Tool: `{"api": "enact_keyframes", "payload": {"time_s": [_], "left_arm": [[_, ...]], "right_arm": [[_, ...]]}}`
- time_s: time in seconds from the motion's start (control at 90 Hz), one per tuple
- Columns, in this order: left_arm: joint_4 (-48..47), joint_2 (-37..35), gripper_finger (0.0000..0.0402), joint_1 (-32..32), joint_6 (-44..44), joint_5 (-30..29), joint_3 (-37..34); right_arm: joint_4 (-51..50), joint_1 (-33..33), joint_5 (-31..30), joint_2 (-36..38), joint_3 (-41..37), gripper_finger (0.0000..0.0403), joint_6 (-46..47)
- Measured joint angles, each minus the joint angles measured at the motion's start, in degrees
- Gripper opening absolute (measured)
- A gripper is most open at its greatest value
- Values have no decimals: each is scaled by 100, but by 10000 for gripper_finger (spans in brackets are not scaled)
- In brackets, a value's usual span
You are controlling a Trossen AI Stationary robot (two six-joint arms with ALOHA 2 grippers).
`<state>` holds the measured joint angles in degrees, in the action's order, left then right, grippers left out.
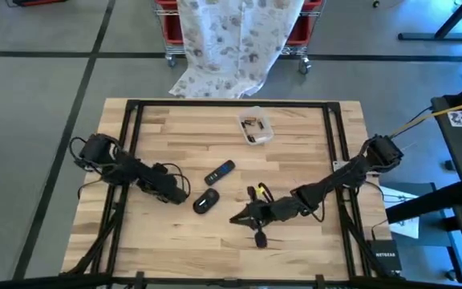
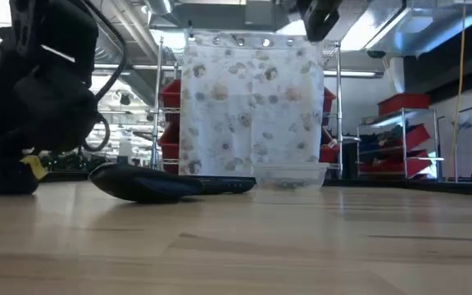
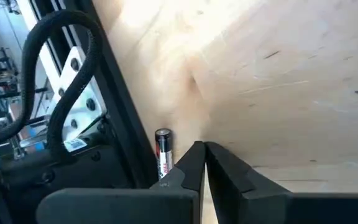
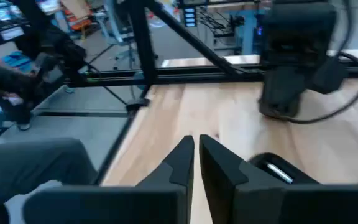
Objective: Insert battery
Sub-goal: Insert the white battery into the wireless mouse
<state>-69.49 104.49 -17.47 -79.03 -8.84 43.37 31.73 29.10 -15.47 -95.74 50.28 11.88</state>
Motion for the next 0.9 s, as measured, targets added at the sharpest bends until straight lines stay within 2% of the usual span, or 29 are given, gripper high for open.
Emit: {"api": "enact_keyframes", "payload": {"time_s": [0.133,0.322,0.433,0.556,0.733,0.9], "left_arm": [[-525,-355,0,-2,-120,-142,133],[-348,-526,14,503,1320,586,-210],[-85,-406,43,782,2542,599,-230],[-368,-84,72,1196,2797,357,-334],[-359,299,99,1702,3476,589,-340],[-12,322,136,2135,4272,752,-455]], "right_arm": [[-4,88,-36,0,0,12,-46],[12,90,-50,0,2,12,-40],[24,90,-42,0,0,12,-33],[25,92,-39,0,0,12,6],[-9,94,-39,0,2,12,13],[-20,94,-35,0,2,12,18]]}}
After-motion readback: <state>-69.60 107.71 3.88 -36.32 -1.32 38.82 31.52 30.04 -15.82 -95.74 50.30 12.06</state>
